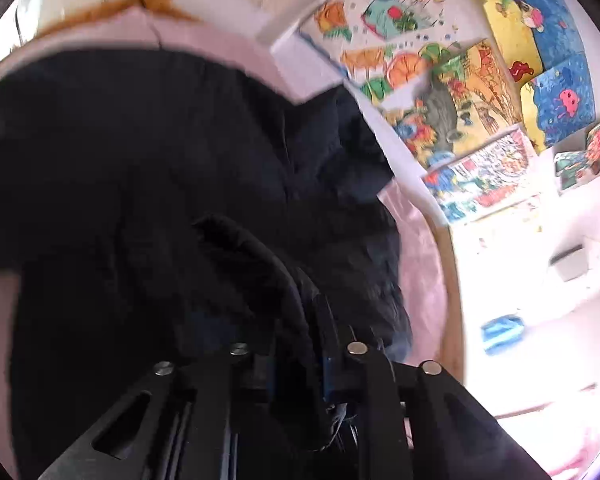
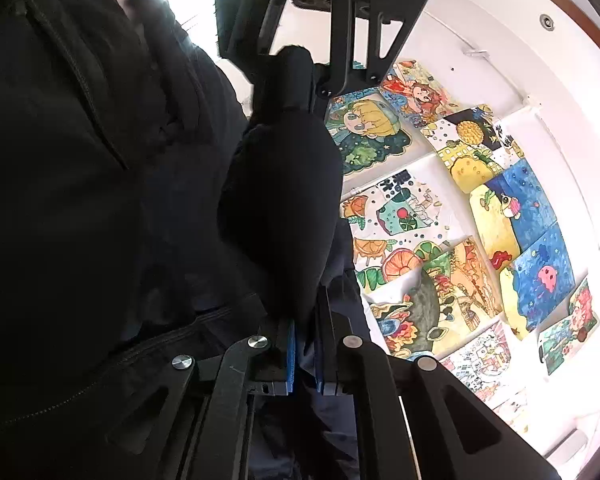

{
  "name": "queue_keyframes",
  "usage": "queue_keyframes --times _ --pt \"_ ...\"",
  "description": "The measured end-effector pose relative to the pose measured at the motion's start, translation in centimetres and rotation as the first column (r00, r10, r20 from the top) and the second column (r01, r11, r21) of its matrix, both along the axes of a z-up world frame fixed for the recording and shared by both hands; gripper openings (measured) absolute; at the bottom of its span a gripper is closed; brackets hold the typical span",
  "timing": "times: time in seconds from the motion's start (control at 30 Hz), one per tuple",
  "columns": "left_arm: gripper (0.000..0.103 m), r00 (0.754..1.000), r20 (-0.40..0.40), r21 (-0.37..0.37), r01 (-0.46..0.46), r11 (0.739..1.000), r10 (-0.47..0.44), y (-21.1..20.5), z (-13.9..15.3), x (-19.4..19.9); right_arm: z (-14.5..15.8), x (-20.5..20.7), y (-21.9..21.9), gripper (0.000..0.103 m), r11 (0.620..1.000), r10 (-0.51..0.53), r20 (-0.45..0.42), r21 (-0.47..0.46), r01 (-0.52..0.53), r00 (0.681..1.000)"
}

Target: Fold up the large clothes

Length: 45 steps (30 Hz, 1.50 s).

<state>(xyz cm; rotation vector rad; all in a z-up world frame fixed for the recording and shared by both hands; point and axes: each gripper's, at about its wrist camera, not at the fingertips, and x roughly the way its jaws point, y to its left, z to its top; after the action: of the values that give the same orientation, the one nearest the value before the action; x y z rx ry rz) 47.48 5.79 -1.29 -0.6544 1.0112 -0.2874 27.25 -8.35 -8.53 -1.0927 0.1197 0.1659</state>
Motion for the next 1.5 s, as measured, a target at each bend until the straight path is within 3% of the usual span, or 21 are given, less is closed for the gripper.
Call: queue_keyframes --times 0.07,0.13,0.2,0.3,0.37,0.43,0.47,0.53,0.6,0.63,0.73,0.8,0.87,1.0,1.07,1.13,1.2,1.27,1.33,1.4,1.5 --pt "0.013 0.997 0.073 0.139 -0.030 0.990 0.020 -0.4 2.2 0.7 -0.1 -0.1 0.0 0.012 1.000 0.007 0.012 -0.023 -0.007 1.000" --pt "0.013 0.987 0.161 0.289 -0.051 0.956 0.004 -0.9 4.4 1.4 0.0 -0.6 -0.2 0.029 0.999 0.018 0.023 -0.039 -0.017 1.000" --pt "0.013 0.975 0.219 0.415 -0.065 0.907 -0.030 -1.2 5.4 2.4 0.9 -0.7 -0.9 0.057 1.000 0.030 0.011 0.000 -0.030 0.999" --pt "0.013 0.964 0.252 0.545 -0.075 0.835 -0.078 -1.7 4.5 4.2 3.3 0.3 -3.3 0.064 0.988 0.024 -0.089 0.153 -0.010 0.996" --pt "0.013 0.974 0.214 0.578 -0.065 0.813 -0.074 -1.7 2.6 5.3 4.7 2.1 -5.3 0.064 0.962 -0.017 -0.168 0.267 0.062 0.986" --pt "0.013 0.986 0.158 0.595 -0.048 0.802 -0.058 -1.3 0.3 6.1 5.4 5.0 -8.6 0.064 0.901 -0.094 -0.268 0.388 0.196 0.959" --pt "0.013 0.991 0.122 0.611 -0.036 0.791 -0.049 -1.1 -1.1 6.7 5.3 6.5 -10.1 0.064 0.868 -0.126 -0.311 0.425 0.256 0.942" --pt "0.013 0.997 0.074 0.635 -0.018 0.772 -0.038 -0.9 -3.2 7.3 4.4 9.9 -14.4 0.060 0.762 -0.198 -0.440 0.492 0.420 0.876" --pt "0.013 0.999 0.032 0.653 0.000 0.758 -0.028 -0.6 -4.9 7.7 2.7 12.0 -17.2 0.034 0.669 -0.236 -0.533 0.517 0.534 0.812" --pt "0.013 1.000 0.013 0.658 0.009 0.753 -0.023 -0.5 -5.6 8.0 1.4 12.9 -18.4 0.030 0.621 -0.232 -0.587 0.525 0.583 0.776" --pt "0.017 0.999 -0.043 0.664 0.035 0.747 -0.009 -0.3 -7.1 8.6 -2.8 14.6 -21.3 0.024 0.527 -0.182 -0.711 0.512 0.678 0.679" --pt "0.023 0.998 -0.059 0.664 0.041 0.747 -0.003 -0.1 -7.7 8.8 -5.6 15.7 -22.6 0.024 0.486 -0.152 -0.770 0.488 0.725 0.620" --pt "0.032 0.997 -0.071 0.656 0.044 0.754 0.003 0.2 -7.9 8.8 -7.2 17.0 -23.3 0.024 0.452 -0.123 -0.801 0.480 0.752 0.585" --pt "0.042 0.997 -0.081 0.593 0.042 0.804 0.007 1.5 -7.3 8.8 -8.5 16.9 -22.8 0.025 0.455 -0.141 -0.799 0.472 0.755 0.585" --pt "0.055 0.996 -0.087 0.536 0.043 0.843 0.005 2.3 -6.8 8.2 -8.7 16.5 -22.6 0.027 0.459 -0.142 -0.792 0.479 0.748 0.594" --pt "0.068 0.998 -0.068 0.485 0.032 0.874 0.001 2.8 -5.6 7.0 -8.5 15.9 -22.6 0.038 0.451 -0.135 -0.781 0.499 0.739 0.610" --pt "0.082 0.999 -0.031 0.479 0.004 0.878 0.013 3.4 -3.6 5.3 -7.7 14.9 -22.3 0.062 0.447 -0.132 -0.762 0.525 0.724 0.634" --pt "0.091 1.000 0.015 0.492 -0.024 0.870 0.019 4.2 -1.7 3.4 -6.8 14.1 -21.9 0.065 0.455 -0.117 -0.742 0.551 0.699 0.660" --pt "0.091 0.999 0.038 0.490 -0.040 0.871 0.025 5.0 0.0 2.0 -5.9 13.4 -21.2 0.068 0.465 -0.088 -0.732 0.570 0.678 0.676" --pt "0.091 0.998 0.047 0.485 -0.068 0.872 0.051 6.4 1.3 0.2 -4.8 13.0 -20.5 0.083 0.475 -0.044 -0.724 0.591 0.652 0.688" --pt "0.091 0.991 0.053 0.453 -0.133 0.882 0.122 9.1 2.7 -2.9 -2.8 12.5 -19.3 0.090 0.498 0.018 -0.698 0.627 0.599 0.716"
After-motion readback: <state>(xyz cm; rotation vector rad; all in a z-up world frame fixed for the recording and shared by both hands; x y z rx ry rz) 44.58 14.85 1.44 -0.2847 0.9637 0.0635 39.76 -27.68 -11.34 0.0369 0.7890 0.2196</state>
